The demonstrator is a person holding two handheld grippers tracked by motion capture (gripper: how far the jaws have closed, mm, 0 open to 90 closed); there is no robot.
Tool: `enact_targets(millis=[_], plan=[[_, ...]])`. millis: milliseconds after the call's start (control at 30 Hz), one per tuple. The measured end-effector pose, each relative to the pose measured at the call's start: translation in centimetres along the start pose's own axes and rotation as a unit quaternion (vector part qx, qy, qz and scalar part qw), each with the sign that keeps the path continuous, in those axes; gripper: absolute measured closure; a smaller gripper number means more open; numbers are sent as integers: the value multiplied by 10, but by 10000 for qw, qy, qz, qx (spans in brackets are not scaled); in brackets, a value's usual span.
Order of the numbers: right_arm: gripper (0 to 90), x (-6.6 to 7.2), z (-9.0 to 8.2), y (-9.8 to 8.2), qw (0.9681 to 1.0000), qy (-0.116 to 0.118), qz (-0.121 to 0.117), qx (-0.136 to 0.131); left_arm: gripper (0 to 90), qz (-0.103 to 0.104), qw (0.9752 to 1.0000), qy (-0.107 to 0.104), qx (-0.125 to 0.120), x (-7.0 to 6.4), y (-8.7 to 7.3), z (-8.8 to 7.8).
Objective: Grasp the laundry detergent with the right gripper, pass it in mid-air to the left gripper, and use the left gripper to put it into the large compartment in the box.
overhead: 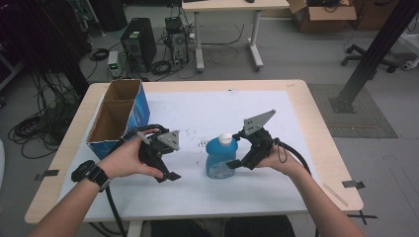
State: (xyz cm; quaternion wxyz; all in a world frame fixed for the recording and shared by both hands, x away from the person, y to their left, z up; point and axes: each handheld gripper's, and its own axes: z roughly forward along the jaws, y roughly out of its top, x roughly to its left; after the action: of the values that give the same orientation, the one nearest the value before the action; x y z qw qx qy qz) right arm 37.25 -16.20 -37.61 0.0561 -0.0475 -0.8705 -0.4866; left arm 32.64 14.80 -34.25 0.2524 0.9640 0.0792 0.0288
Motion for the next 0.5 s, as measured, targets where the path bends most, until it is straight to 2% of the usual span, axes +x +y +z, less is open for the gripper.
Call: enact_targets(millis=[500], plan=[[155, 2, 11, -1, 9998, -18, -149, -122, 33, 0, 10000, -26, -7, 0, 0, 1]])
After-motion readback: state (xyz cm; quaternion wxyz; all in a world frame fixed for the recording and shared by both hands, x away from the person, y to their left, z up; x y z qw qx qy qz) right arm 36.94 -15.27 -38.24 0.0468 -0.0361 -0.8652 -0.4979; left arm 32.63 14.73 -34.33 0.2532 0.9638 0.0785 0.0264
